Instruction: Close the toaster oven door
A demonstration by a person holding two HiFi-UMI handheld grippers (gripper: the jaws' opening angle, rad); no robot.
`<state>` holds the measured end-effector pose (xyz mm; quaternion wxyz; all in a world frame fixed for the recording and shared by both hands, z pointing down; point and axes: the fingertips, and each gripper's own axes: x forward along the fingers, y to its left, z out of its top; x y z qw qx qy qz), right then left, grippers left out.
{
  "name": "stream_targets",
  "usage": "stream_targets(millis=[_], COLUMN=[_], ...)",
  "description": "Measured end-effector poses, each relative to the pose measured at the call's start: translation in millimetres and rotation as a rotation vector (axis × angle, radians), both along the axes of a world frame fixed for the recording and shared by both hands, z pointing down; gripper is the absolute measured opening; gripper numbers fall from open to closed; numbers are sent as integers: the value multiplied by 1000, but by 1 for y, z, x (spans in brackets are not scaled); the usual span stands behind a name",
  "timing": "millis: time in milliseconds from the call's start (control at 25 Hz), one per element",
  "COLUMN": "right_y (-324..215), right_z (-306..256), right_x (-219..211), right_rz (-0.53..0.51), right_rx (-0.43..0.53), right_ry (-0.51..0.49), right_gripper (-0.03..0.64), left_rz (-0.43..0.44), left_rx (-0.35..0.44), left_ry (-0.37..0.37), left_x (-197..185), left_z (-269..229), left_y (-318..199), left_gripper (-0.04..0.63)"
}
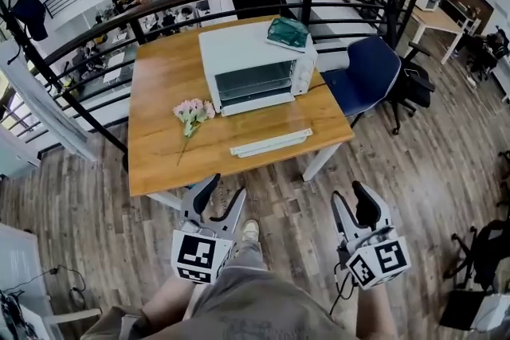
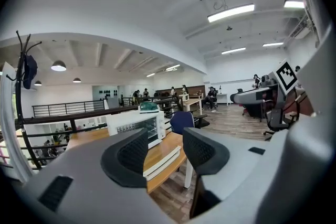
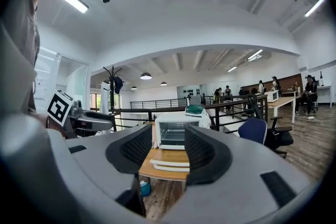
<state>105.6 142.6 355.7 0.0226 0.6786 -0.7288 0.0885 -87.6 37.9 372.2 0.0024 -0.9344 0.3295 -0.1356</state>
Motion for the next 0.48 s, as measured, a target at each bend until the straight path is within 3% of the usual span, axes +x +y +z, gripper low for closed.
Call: stream_targets(millis=[480], right_y=[-152], right_z=[111], right_x=[28], right_rz=[48], right_rx=[-270], right_ry=[-47], right_gripper=[201], left_rz=[-5], left_rx=[-206], left_ry=[-133], left_x=[1], left_z=[109], left_y=[-143], left_gripper=[212])
